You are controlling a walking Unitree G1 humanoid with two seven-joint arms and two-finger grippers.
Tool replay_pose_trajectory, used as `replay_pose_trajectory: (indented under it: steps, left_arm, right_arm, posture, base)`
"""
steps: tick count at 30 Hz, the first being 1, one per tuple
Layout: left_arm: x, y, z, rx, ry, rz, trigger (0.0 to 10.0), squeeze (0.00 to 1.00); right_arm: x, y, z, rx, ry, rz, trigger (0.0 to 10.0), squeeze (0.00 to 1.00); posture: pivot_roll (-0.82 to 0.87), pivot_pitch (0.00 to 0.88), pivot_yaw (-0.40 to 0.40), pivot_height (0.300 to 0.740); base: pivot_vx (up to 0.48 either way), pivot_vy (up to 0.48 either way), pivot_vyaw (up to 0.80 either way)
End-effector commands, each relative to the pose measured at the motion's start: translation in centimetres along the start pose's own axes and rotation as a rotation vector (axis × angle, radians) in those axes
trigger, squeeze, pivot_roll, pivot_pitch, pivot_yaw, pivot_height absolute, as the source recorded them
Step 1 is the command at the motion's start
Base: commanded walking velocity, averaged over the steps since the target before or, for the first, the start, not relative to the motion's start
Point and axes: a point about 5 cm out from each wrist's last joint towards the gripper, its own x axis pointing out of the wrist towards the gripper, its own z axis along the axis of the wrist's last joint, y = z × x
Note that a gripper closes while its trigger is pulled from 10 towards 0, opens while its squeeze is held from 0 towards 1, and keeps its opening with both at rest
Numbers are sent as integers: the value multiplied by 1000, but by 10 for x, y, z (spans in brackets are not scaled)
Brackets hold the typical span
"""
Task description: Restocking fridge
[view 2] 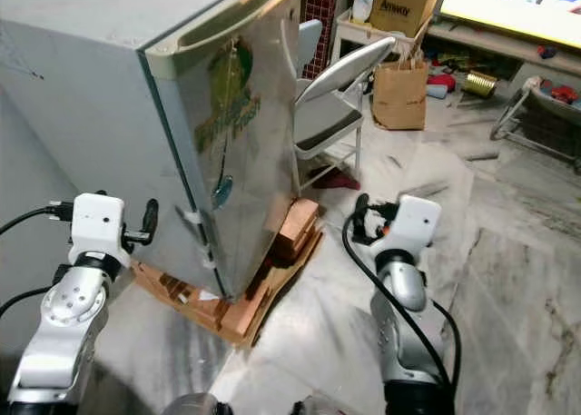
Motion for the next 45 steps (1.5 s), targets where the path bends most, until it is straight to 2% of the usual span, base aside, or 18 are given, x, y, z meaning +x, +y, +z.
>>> replay_pose_trajectory:
  steps: [1,5,8,14,18,24,32,38,42,45]
  left_arm:
    - [1,3,-4,-11,11,-12,10000,0]
    - [3,6,-5,-7,-2,-4,10000,0]
    - [4,11,-3,-2,-15,4,10000,0]
    - [3,17,-2,-25,-20,19,10000,0]
    - [6,8,0,-30,-32,-25,10000,0]
    - [7,5,1,-33,-33,-37,10000,0]
    - [3,12,-3,-17,-12,12,10000,0]
    - [-5,15,-11,-40,31,28,10000,0]
    - [1,13,-7,-79,22,-20,10000,0]
    - [11,14,2,-73,-7,-49,10000,0]
  right_arm:
    - [-1,1,3,-10,-16,-11,10000,0]
    - [-6,10,1,41,-17,41,10000,0]
    - [-5,20,3,13,-13,93,10000,0]
    - [-1,18,12,11,-61,86,10000,0]
    - [-1,20,13,12,-61,97,10000,0]
    - [-4,22,9,25,-50,96,10000,0]
    - [-6,24,5,22,-33,106,10000,0]
    - [-9,22,3,25,-14,102,10000,0]
    - [-11,22,3,14,4,96,10000,0]
    - [-15,19,0,-27,44,94,10000,0]
  posture:
    - [57,31,-59,740]
    - [55,49,-77,740]
    - [50,79,-79,740]
    - [26,76,-63,740]
    - [23,84,-57,740]
    - [24,99,-53,740]
    - [33,113,-58,740]
    - [43,122,-63,740]
    - [49,141,-67,740]
    - [39,155,-56,740]
  base:
    - [0,0,0]
    - [0,0,0]
    - [0,0,-219]
    - [157,0,-800]
    - [334,0,-800]
    - [344,0,-800]
    - [0,0,0]
    - [0,0,0]
    - [0,0,0]
    - [0,0,0]
